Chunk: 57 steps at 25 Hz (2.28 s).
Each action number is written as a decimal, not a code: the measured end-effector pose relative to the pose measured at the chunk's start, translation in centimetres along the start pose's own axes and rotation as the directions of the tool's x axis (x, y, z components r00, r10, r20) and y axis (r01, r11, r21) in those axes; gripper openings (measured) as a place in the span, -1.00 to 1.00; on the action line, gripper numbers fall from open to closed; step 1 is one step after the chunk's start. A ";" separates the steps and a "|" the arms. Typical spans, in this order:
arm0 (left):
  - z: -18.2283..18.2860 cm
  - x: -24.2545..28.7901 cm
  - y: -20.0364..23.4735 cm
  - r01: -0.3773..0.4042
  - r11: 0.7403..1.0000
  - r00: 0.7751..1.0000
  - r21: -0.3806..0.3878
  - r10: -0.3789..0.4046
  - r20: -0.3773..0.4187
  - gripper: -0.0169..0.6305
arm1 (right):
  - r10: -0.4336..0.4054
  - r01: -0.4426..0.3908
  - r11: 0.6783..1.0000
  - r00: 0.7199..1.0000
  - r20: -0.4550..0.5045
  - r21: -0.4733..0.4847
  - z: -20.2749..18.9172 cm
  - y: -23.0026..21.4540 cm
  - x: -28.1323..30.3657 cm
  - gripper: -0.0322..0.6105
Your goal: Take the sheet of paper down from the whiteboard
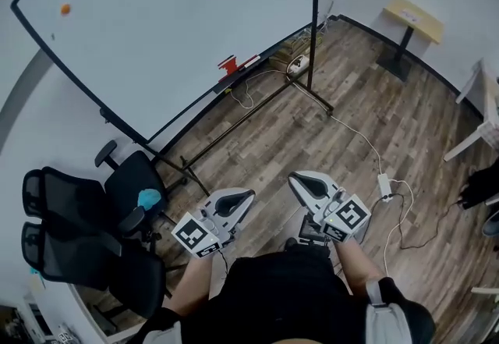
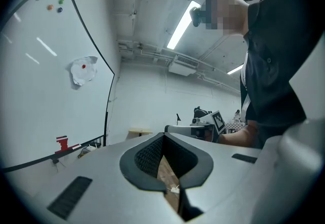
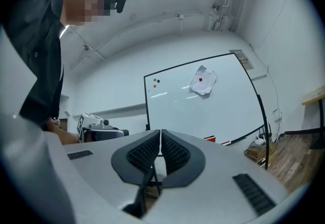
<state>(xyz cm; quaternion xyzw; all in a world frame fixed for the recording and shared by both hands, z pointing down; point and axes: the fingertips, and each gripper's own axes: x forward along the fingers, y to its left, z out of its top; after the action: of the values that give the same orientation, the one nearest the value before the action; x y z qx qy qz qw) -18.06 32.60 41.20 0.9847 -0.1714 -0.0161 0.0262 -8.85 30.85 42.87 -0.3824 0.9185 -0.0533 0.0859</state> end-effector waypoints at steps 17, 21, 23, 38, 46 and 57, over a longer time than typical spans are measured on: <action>-2.3 4.6 10.8 -0.056 0.992 0.998 -0.113 0.059 0.025 -0.91 | 0.015 -0.015 1.000 0.995 -0.100 0.004 -2.4 -9.2 7.0 -0.84; -1.9 6.7 15.3 -0.012 0.997 0.999 -0.072 0.015 0.041 -0.91 | -0.020 0.015 0.999 0.990 -0.137 -0.034 -2.2 -12.1 10.0 -0.84; -1.2 7.7 17.7 0.011 0.999 0.998 -0.052 -0.008 0.064 -0.91 | -0.022 0.011 0.998 0.987 -0.159 -0.065 -1.9 -13.7 12.3 -0.83; 1.3 11.1 31.0 0.103 0.994 0.990 -0.024 -0.101 0.095 -0.91 | -0.058 0.040 0.994 0.980 -0.189 -0.100 0.7 -20.9 24.5 -0.83; 1.3 15.4 35.4 0.075 0.997 0.995 -0.007 -0.074 0.060 -0.91 | 0.010 -0.023 0.997 0.984 -0.176 -0.075 0.7 -26.6 28.0 -0.83; 5.8 22.8 44.5 -0.143 0.989 0.986 0.038 0.139 0.092 -0.91 | 0.274 -0.284 0.954 0.955 -0.111 -0.091 5.4 -36.4 34.7 -0.83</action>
<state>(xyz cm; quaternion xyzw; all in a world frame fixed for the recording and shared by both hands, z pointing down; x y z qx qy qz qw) -11.78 -17.19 37.41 0.9687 -0.2421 -0.0543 -0.0023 -6.57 -19.54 39.48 -0.2497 0.9679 -0.0102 0.0273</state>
